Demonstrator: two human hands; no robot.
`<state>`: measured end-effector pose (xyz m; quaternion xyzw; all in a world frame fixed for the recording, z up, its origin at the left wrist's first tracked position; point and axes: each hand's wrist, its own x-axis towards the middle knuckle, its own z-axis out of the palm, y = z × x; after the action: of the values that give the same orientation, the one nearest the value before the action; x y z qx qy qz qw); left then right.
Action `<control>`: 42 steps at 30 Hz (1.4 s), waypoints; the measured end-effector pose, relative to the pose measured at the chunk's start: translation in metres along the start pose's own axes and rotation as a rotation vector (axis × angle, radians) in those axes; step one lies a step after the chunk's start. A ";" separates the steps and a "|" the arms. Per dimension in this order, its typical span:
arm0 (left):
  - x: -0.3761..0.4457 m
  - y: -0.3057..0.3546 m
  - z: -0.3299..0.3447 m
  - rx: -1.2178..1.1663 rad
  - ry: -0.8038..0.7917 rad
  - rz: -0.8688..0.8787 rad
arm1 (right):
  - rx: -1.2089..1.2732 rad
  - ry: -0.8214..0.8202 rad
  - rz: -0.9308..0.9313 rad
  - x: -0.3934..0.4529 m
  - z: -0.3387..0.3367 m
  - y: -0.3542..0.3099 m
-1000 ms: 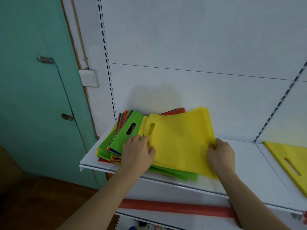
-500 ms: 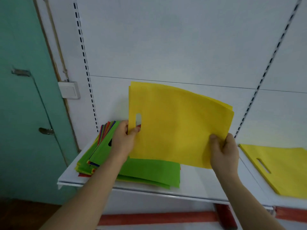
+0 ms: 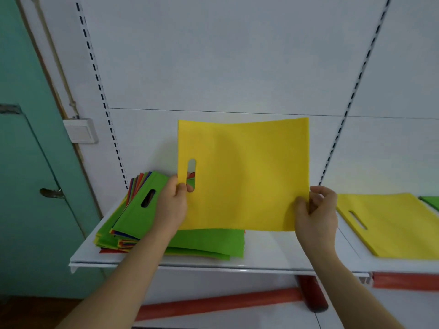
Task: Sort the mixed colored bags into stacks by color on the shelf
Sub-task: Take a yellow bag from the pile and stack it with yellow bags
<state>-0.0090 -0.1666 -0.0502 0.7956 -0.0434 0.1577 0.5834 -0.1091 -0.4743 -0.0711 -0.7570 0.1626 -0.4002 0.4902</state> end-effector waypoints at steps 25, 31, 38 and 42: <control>-0.194 0.107 0.291 0.052 -0.421 0.339 | -0.611 0.233 0.141 -0.053 -0.353 0.107; -0.232 0.125 0.352 0.172 -0.401 0.316 | -0.580 0.162 0.108 -0.008 -0.411 0.139; -0.213 0.125 0.374 0.242 -0.294 0.255 | -0.563 0.069 0.048 0.059 -0.398 0.169; -0.194 0.116 0.394 0.283 -0.293 0.227 | -0.605 -0.009 0.028 0.093 -0.380 0.184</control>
<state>-0.1432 -0.5963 -0.1090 0.8738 -0.1942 0.1096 0.4322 -0.3146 -0.8521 -0.1146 -0.8681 0.2827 -0.3236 0.2484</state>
